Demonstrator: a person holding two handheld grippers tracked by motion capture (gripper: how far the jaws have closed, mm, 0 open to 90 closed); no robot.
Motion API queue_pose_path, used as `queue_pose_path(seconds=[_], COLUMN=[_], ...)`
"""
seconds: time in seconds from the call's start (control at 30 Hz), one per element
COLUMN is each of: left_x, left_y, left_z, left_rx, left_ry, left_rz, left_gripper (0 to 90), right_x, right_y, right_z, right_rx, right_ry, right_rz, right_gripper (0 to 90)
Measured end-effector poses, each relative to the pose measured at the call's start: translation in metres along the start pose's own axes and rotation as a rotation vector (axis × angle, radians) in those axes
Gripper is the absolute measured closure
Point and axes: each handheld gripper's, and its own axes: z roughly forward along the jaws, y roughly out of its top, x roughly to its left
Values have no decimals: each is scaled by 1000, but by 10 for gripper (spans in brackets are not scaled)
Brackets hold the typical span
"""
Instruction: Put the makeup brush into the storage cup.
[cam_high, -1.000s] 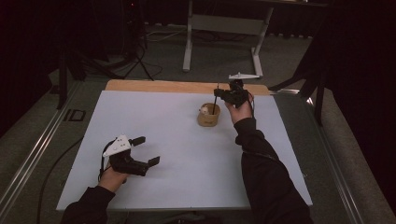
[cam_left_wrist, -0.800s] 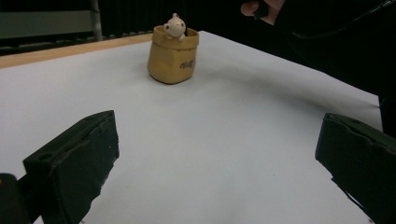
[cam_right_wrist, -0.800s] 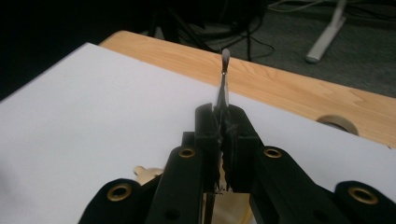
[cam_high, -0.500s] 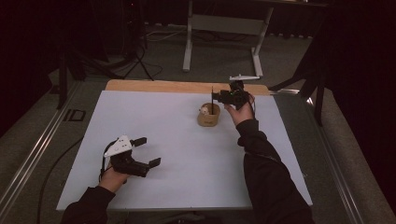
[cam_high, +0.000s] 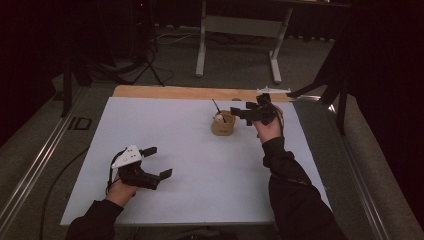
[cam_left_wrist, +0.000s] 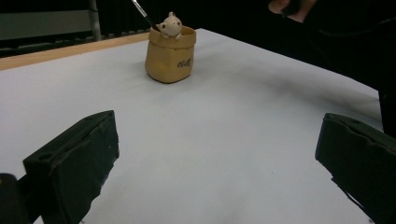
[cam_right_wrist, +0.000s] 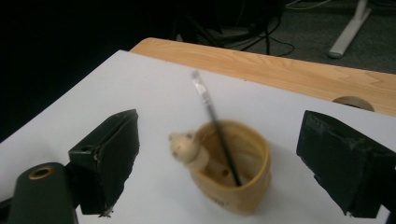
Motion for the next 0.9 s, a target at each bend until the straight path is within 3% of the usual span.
queue_pose_path(seconds=[0.1,0.2,0.43,0.6,0.77,0.9], left_x=[0,-1,-3,-3,-5,-6], left_y=[1,1,5,6,7,7], left_z=[0,0,-3,-3,-3,-3], left_rx=[0,0,-15,-12,-11,-10], left_ry=[4,7,10,9,5,3], left_rz=[2,3,4,2,6,6], left_gripper=[3,4,4,3,3,4], right_x=[5,16,31,35,43,48], right_y=[-5,-14,-29,-35,-48,-56], right_z=[-5,-17,-39,-46,-68,-80], right_rx=[5,-7,-35,-37,-62,-83], right_ry=[11,17,22,29,49,51], right_rz=[-25,-84,-150,-169,-165,-195], right_gripper=[133,140,129,130,135,137])
